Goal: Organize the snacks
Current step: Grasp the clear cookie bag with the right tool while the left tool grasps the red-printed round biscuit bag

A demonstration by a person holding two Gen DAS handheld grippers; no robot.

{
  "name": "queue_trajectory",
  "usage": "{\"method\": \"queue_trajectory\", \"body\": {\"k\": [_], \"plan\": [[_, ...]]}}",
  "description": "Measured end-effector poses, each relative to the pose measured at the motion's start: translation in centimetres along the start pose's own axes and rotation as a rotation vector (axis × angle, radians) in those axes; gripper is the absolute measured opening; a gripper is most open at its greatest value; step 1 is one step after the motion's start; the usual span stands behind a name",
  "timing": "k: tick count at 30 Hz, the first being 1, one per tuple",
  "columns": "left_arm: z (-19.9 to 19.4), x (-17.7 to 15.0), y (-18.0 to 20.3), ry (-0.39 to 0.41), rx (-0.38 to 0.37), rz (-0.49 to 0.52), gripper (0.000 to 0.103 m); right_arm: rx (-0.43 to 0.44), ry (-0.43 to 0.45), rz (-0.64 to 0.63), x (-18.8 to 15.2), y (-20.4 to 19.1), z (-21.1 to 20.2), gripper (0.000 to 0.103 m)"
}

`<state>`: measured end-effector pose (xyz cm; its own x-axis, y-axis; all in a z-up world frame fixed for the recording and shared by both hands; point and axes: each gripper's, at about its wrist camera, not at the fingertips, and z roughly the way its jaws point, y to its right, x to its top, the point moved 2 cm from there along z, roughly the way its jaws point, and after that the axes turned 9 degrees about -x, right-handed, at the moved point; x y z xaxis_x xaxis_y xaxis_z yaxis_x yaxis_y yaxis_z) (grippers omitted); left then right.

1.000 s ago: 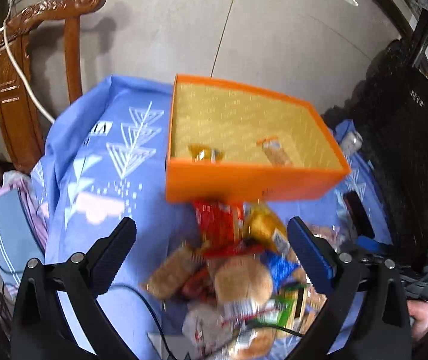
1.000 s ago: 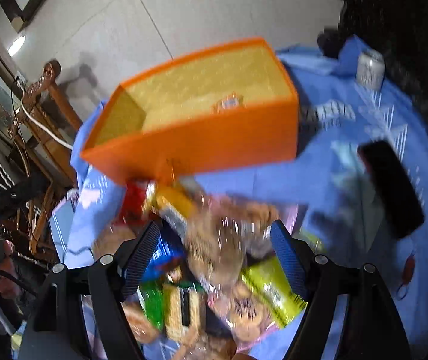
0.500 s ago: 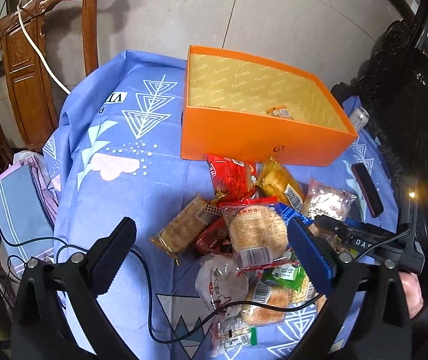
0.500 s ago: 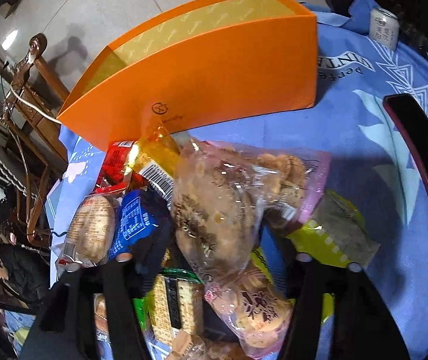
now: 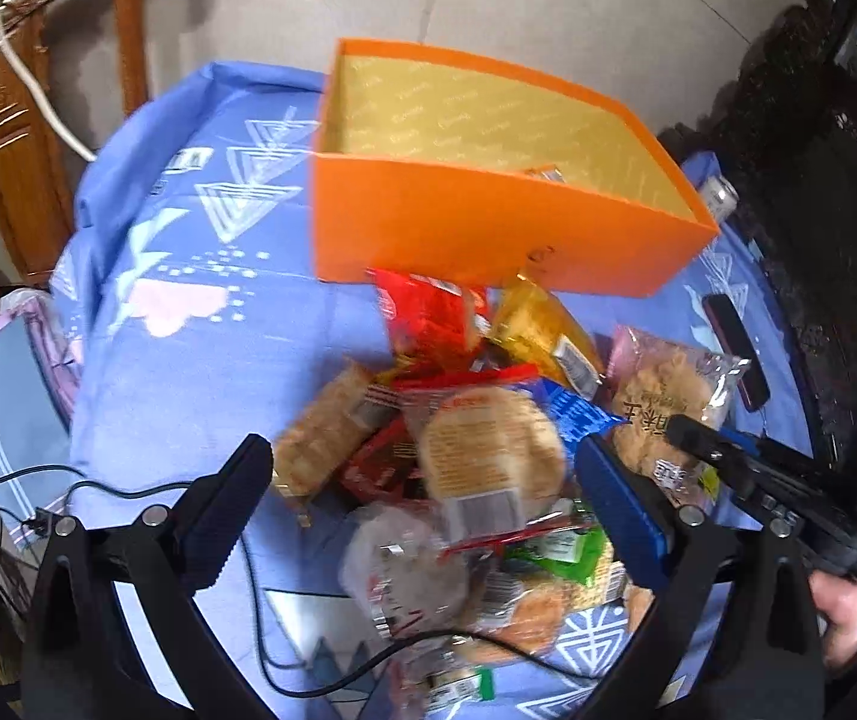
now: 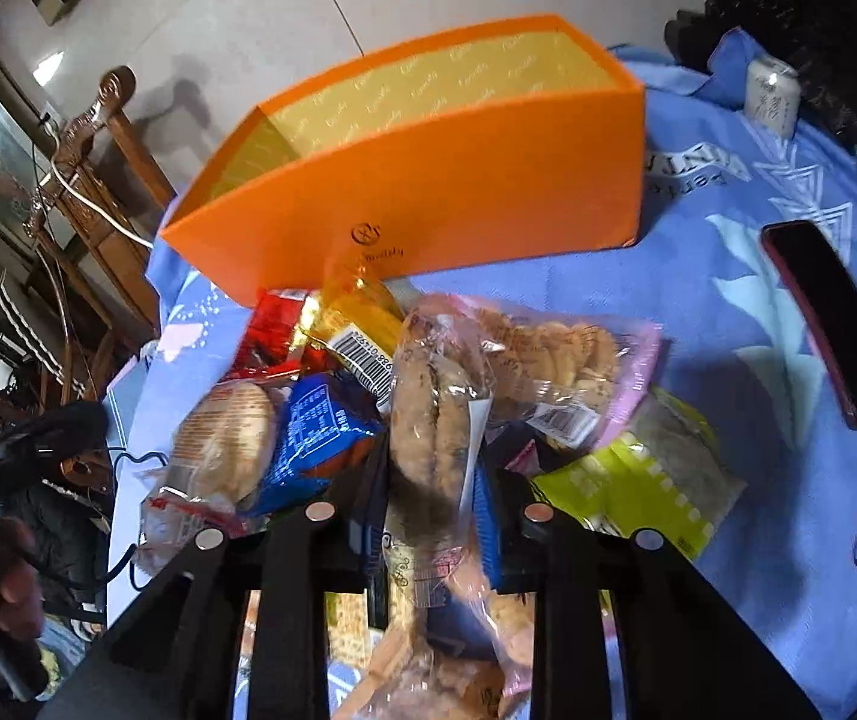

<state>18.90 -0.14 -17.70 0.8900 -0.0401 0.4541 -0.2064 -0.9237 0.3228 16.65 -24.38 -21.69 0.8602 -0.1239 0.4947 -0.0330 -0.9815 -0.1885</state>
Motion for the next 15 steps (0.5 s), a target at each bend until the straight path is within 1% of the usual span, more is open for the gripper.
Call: {"method": "queue_trajectory", "body": {"k": [4,7,11,15], "plan": [[2.7,-0.4,1.9,-0.055,-0.026,0.037,0.099,-0.002,0.009,0.022,-0.5,0.9,-1.2,0.025],[4.6,-0.8,2.6,-0.092,-0.028,0.040,0.099,0.002,0.013,0.049,-0.9,1.7,-1.9,0.025],[6.1,-1.1,2.6,-0.117,-0.016,0.038,0.099,0.002,0.022,0.052,-1.2,1.7,-2.6,0.025],[7.1,-1.1,2.4,-0.121,-0.017,0.034,0.098,0.004,0.032,0.053,-1.2,1.7,-2.9,0.025]]}}
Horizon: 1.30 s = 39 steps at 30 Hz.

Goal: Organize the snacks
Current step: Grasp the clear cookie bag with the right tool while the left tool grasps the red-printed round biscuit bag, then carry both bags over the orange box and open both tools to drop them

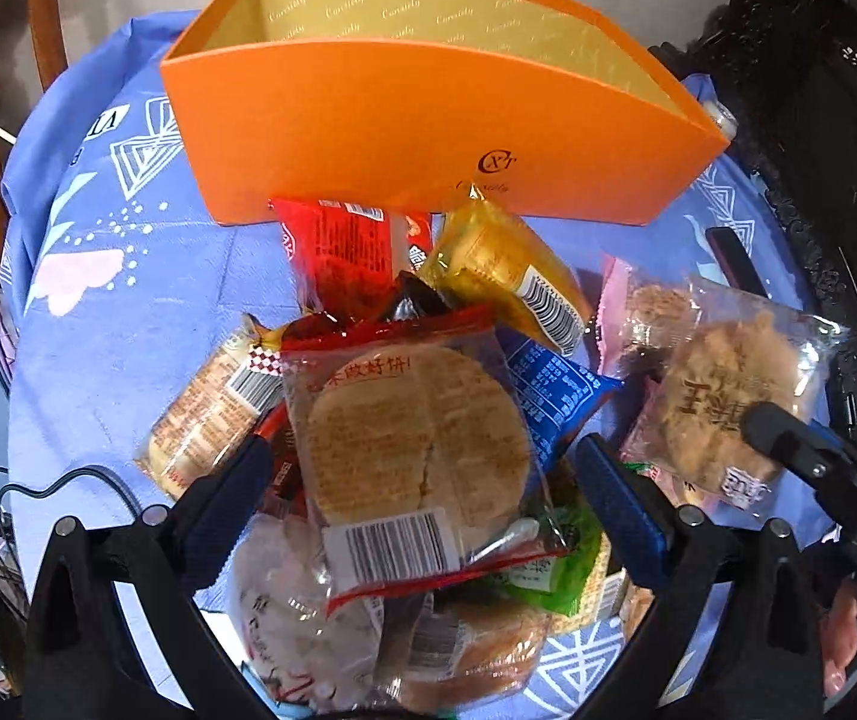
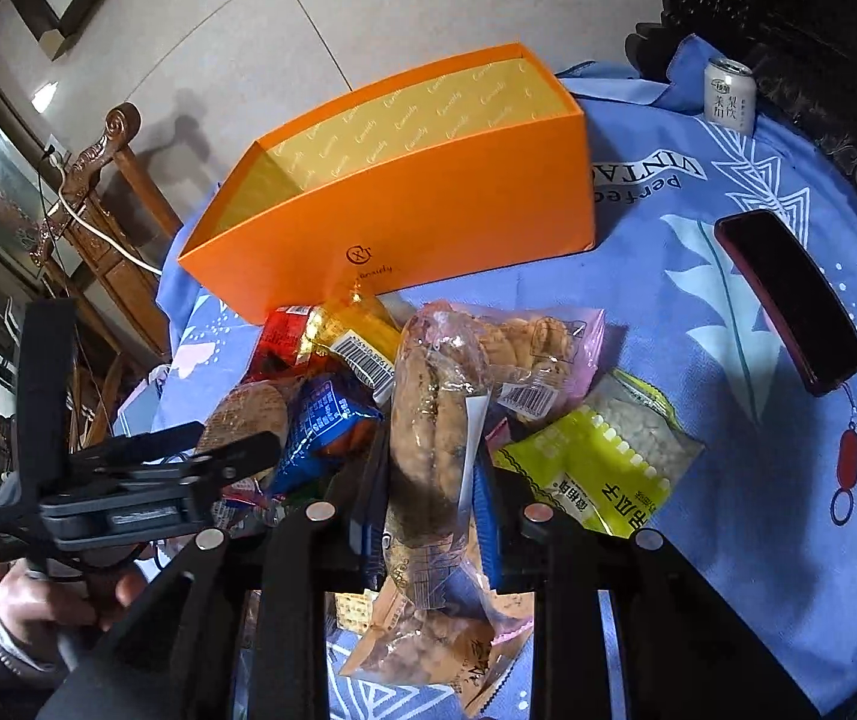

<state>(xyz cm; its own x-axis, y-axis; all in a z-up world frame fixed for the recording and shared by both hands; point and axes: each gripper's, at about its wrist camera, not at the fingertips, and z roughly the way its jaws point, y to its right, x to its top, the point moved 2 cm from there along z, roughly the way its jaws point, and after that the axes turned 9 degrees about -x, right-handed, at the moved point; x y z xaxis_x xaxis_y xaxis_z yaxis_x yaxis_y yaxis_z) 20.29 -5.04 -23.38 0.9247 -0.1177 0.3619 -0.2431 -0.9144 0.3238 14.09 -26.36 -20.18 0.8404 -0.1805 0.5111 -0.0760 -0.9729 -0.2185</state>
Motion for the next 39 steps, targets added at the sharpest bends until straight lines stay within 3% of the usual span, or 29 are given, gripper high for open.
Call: {"method": "queue_trajectory", "body": {"k": [1,2,3,5,15,25,32,39], "plan": [[0.3,0.0,-0.1,-0.005,-0.002,0.000,0.095,0.002,0.000,0.003,0.0,0.0,0.0,0.025],[0.6,-0.1,-0.2,-0.014,-0.008,0.000,0.079,0.003,-0.003,0.007,0.0,0.1,0.1,0.025],[0.9,-0.2,-0.3,-0.029,-0.018,-0.002,0.072,0.003,-0.004,0.009,0.0,0.2,0.1,0.025],[0.9,-0.3,-0.4,-0.020,-0.042,-0.014,0.070,0.006,-0.006,0.017,0.1,0.3,0.2,0.025],[-1.5,-0.3,0.1,0.049,-0.064,-0.001,0.069,0.005,0.016,0.026,0.3,0.3,-0.6,0.025],[-7.1,0.7,0.4,0.166,-0.058,0.047,0.069,0.024,0.064,0.012,1.3,-0.3,-2.9,0.025],[-11.5,3.4,0.5,0.269,-0.071,0.051,0.069,0.053,0.159,-0.027,4.1,-2.0,-6.1,0.025],[-14.2,8.5,0.8,0.358,-0.079,0.072,0.069,0.075,0.275,-0.084,10.0,-4.1,-8.2,0.025]]}}
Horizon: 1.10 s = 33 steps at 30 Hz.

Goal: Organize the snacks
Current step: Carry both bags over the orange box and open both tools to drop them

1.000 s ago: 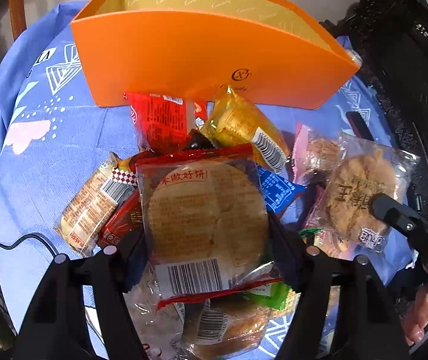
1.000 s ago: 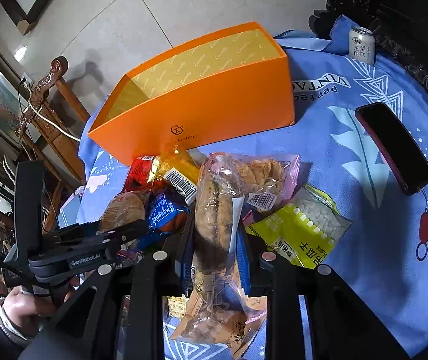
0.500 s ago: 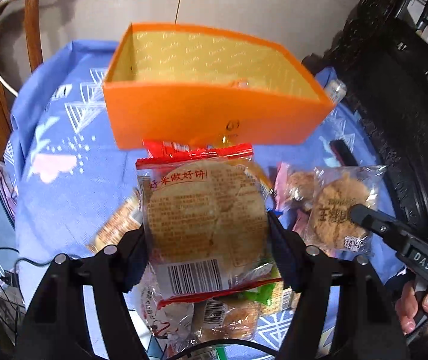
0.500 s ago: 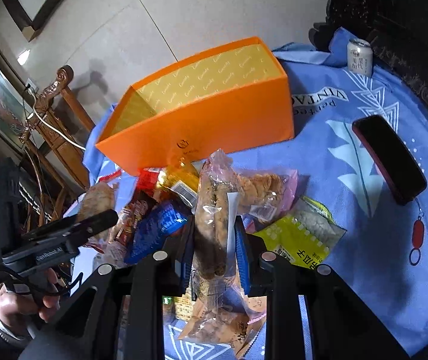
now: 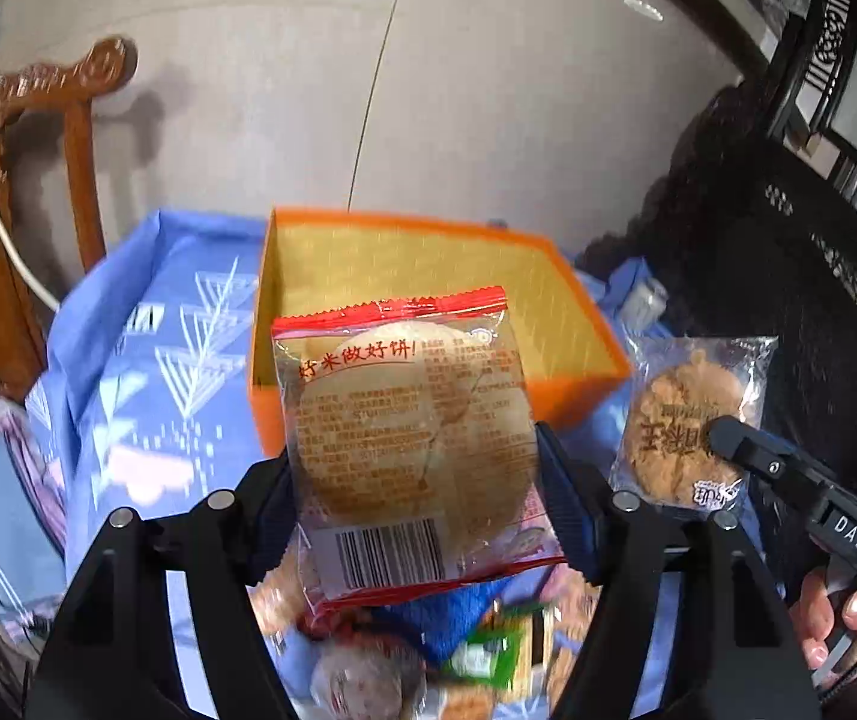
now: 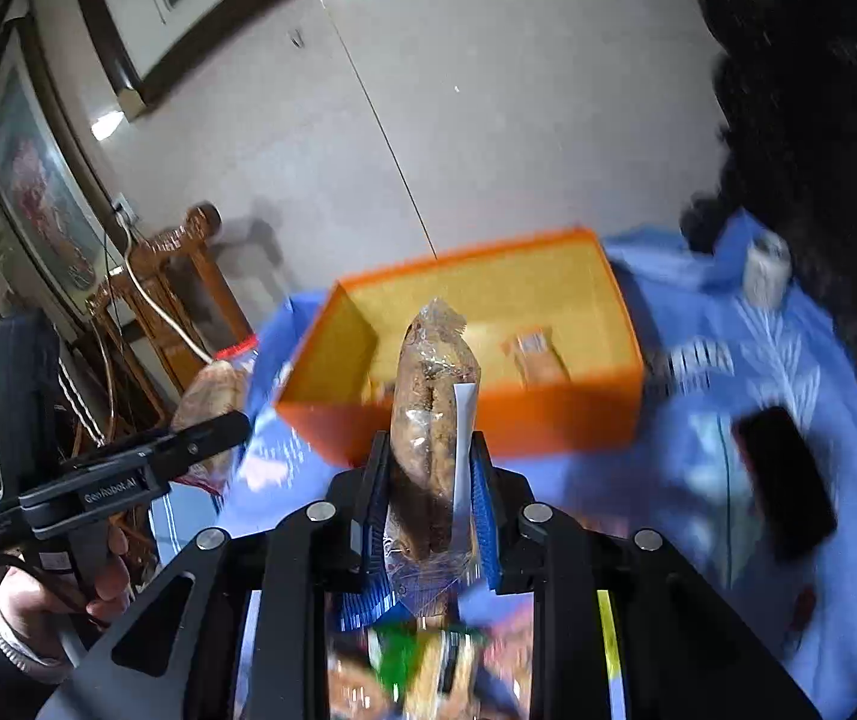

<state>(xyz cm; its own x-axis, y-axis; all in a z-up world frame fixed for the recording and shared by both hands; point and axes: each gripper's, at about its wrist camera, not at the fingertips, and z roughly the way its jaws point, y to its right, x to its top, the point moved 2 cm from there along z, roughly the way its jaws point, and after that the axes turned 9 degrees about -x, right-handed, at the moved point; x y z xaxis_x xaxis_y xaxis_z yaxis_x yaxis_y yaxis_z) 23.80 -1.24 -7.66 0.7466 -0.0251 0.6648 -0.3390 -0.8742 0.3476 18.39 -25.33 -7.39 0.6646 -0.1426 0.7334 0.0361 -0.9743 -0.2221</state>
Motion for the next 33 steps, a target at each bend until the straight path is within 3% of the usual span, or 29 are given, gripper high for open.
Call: {"method": "queue_trajectory", "body": {"k": [7,15,16,17,18,19,24,33], "plan": [[2.5,6.6,-0.3,0.042,0.027,0.054,0.069,-0.016,0.046,-0.041,6.5,-0.7,4.6,0.025],[7.2,11.2,-1.4,0.011,0.066,0.083,0.073,-0.039,0.018,-0.060,10.2,-0.6,9.7,0.025],[7.9,11.6,-1.8,-0.005,0.082,0.081,0.079,-0.043,0.007,-0.054,10.4,-0.6,10.3,0.029],[8.2,11.7,-1.9,-0.008,0.104,0.072,0.095,-0.048,0.007,-0.048,10.5,-0.6,10.4,0.052],[8.0,11.9,-2.2,0.007,0.140,0.054,0.099,-0.058,0.014,-0.038,10.6,-0.6,10.1,0.068],[7.6,12.0,-2.2,0.025,0.144,0.046,0.099,-0.065,0.046,-0.027,10.6,-0.4,9.3,0.079],[4.7,10.7,-2.5,0.061,0.096,0.027,0.099,-0.037,0.055,-0.043,9.1,-0.1,6.4,0.079],[1.3,3.5,-2.4,0.013,0.094,-0.025,0.099,-0.063,-0.019,-0.005,2.4,2.0,2.3,0.079]]}}
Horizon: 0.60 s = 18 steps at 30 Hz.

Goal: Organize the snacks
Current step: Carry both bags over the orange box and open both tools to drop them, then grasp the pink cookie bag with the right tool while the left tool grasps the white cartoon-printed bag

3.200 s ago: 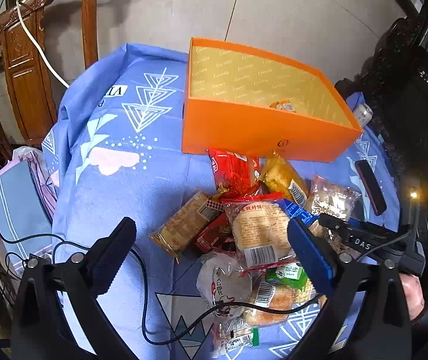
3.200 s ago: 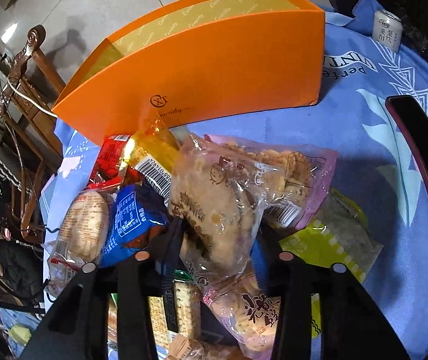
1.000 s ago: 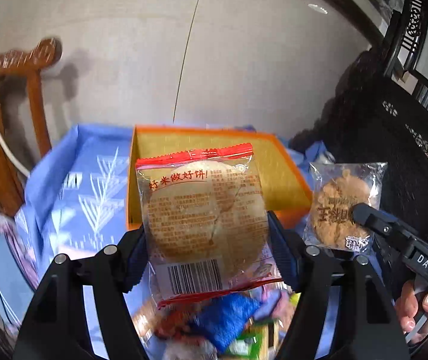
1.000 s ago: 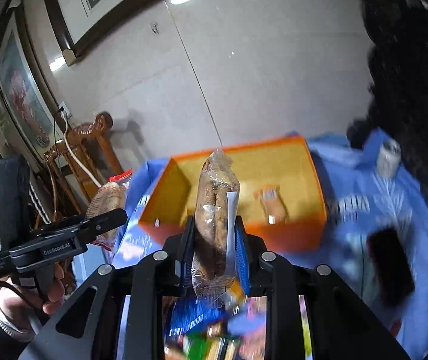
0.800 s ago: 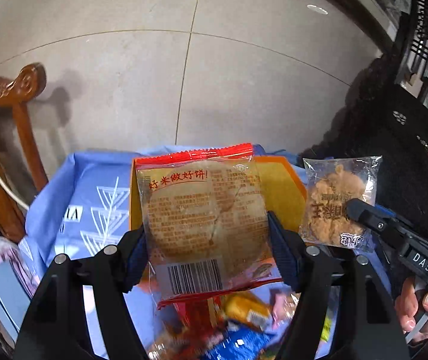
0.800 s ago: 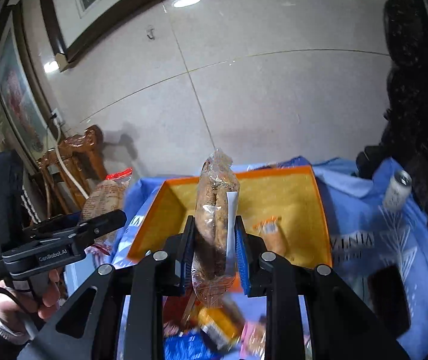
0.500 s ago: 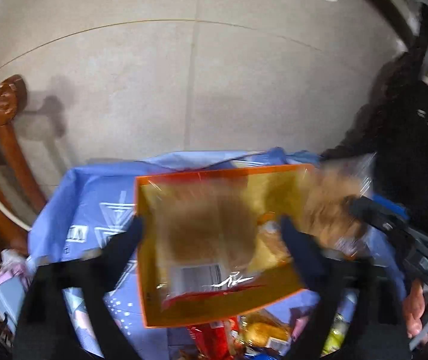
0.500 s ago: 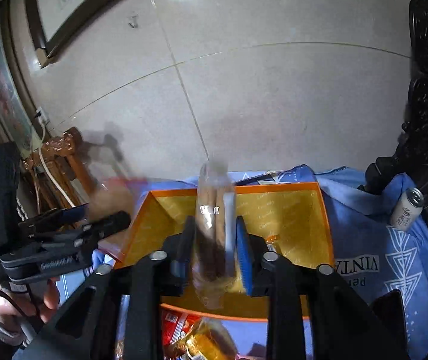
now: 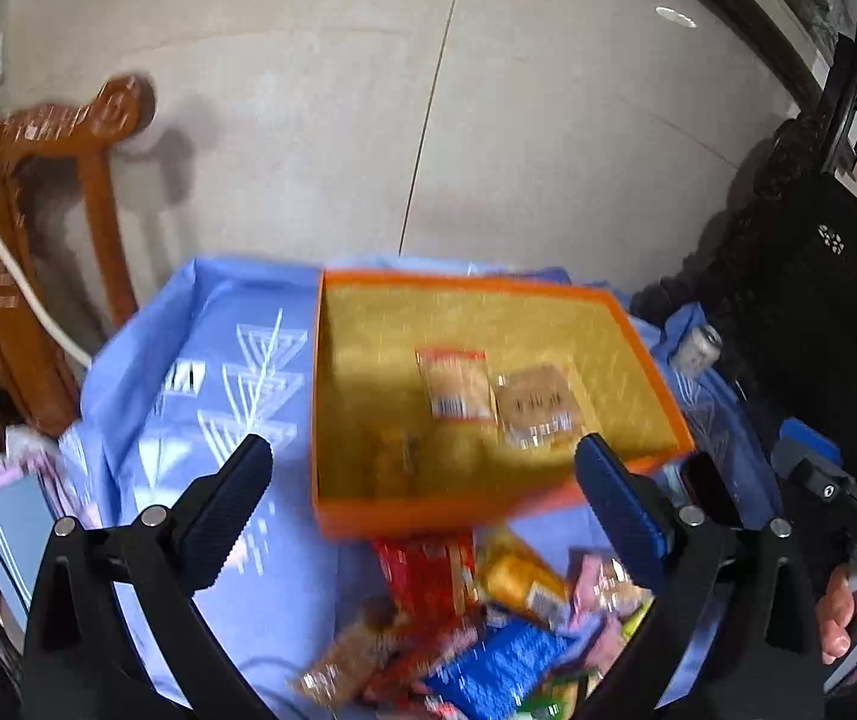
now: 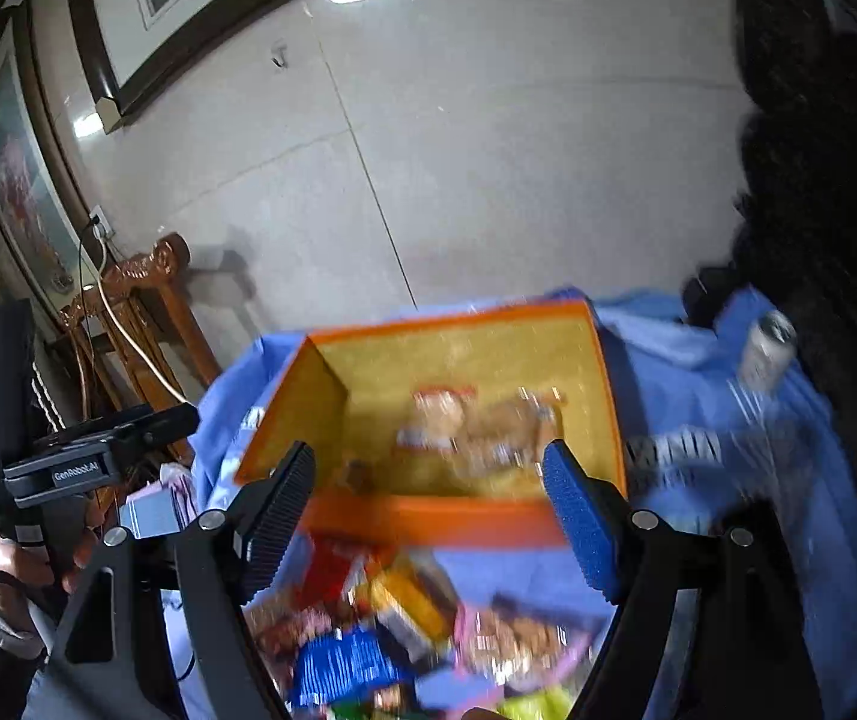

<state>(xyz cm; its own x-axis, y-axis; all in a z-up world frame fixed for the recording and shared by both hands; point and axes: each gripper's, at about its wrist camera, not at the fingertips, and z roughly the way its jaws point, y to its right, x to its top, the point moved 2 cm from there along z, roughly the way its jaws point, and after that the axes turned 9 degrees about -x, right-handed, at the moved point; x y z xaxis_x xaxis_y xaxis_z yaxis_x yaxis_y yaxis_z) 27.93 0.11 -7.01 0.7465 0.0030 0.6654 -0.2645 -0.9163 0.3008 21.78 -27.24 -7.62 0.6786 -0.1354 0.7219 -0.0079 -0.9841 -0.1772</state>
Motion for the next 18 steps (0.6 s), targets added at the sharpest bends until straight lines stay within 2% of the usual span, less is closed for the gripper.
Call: {"method": "queue_trajectory", "body": {"k": [4,10,18], "plan": [[-0.7,-4.0,-0.3,-0.026,-0.027,-0.037,0.099,-0.040,-0.064,0.028,-4.4,1.5,-0.6,0.079],[-1.1,-9.4,-0.4,-0.104,-0.013,-0.033,0.099,-0.100,-0.177,0.068,-11.5,4.1,-0.4,0.079],[-2.1,-14.6,-1.6,-0.163,0.024,-0.055,0.099,-0.136,-0.337,0.141,-18.3,6.2,2.8,0.079]]}}
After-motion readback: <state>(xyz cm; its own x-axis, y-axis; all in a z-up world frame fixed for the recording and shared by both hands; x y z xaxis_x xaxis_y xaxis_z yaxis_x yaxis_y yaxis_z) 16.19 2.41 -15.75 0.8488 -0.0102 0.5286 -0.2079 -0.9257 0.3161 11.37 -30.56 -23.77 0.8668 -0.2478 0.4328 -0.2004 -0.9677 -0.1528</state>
